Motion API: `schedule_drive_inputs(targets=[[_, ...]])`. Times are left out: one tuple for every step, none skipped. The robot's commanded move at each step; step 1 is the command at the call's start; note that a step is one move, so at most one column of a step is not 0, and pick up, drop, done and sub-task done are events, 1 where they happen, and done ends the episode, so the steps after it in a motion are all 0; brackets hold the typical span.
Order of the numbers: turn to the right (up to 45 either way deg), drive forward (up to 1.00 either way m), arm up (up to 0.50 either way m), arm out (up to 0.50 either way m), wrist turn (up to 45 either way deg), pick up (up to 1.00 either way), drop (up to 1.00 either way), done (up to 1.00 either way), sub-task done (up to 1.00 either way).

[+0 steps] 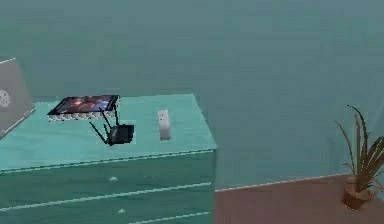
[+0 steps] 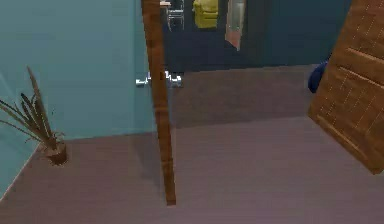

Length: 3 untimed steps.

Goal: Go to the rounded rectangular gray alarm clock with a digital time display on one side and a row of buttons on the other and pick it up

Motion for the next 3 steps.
schedule_drive_inputs(targets=[[-45.0, 0.0, 0.0, 0.0, 0.0, 0.0, 0.0, 0.0, 0.0], [-45.0, 0.0, 0.0, 0.0, 0.0, 0.0, 0.0, 0.0, 0.0], [0.0, 0.0, 0.5, 0.0, 0.0, 0.0, 0.0, 0.0, 0.0]])
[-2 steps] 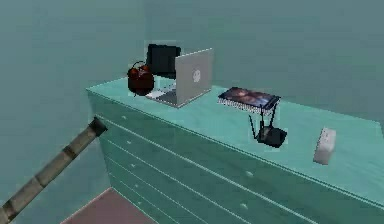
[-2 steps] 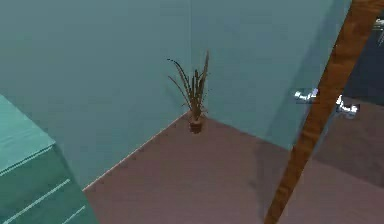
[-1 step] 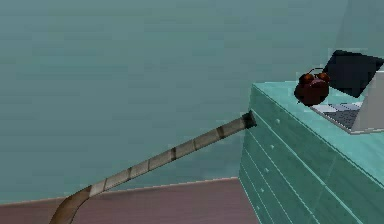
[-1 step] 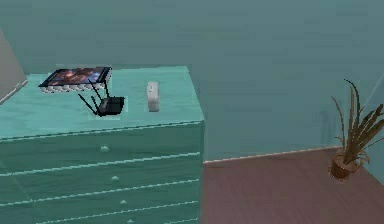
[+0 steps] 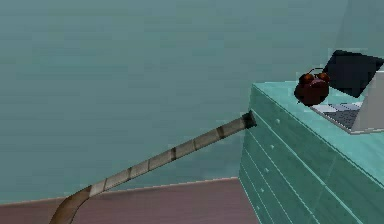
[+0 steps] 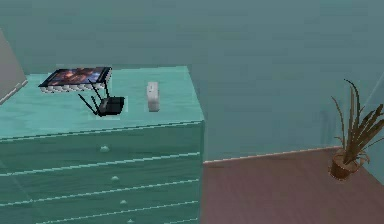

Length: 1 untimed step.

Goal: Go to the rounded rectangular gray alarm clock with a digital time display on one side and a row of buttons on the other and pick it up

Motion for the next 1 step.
schedule_drive_inputs(targets=[[0.0, 0.0, 0.38, 0.0, 0.0, 0.0, 0.0, 0.0, 0.0]])
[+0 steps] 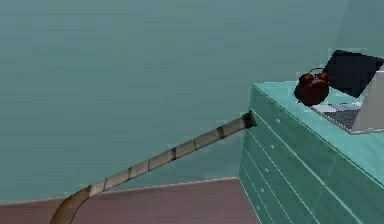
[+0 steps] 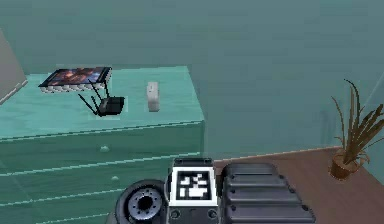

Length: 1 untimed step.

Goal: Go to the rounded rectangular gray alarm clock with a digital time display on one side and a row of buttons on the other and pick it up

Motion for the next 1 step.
schedule_drive_inputs(targets=[[0.0, 0.0, 0.0, 0.46, 0.0, 0.0, 0.0, 0.0, 0.0]])
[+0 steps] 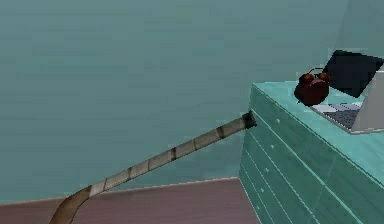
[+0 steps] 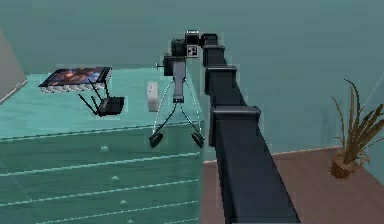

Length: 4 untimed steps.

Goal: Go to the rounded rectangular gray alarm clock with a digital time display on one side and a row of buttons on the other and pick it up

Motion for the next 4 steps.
schedule_drive_inputs(targets=[[0.0, 0.0, 0.0, 0.0, 45.0, 0.0, 0.0, 0.0, 0.0], [0.0, 0.0, 0.0, 0.0, 45.0, 0.0, 0.0, 0.0, 0.0], [0.0, 0.0, 0.0, 0.0, 42.0, 0.0, 0.0, 0.0, 0.0], [0.0, 0.0, -0.12, 0.0, 0.0, 0.0, 0.0, 0.0, 0.0]])
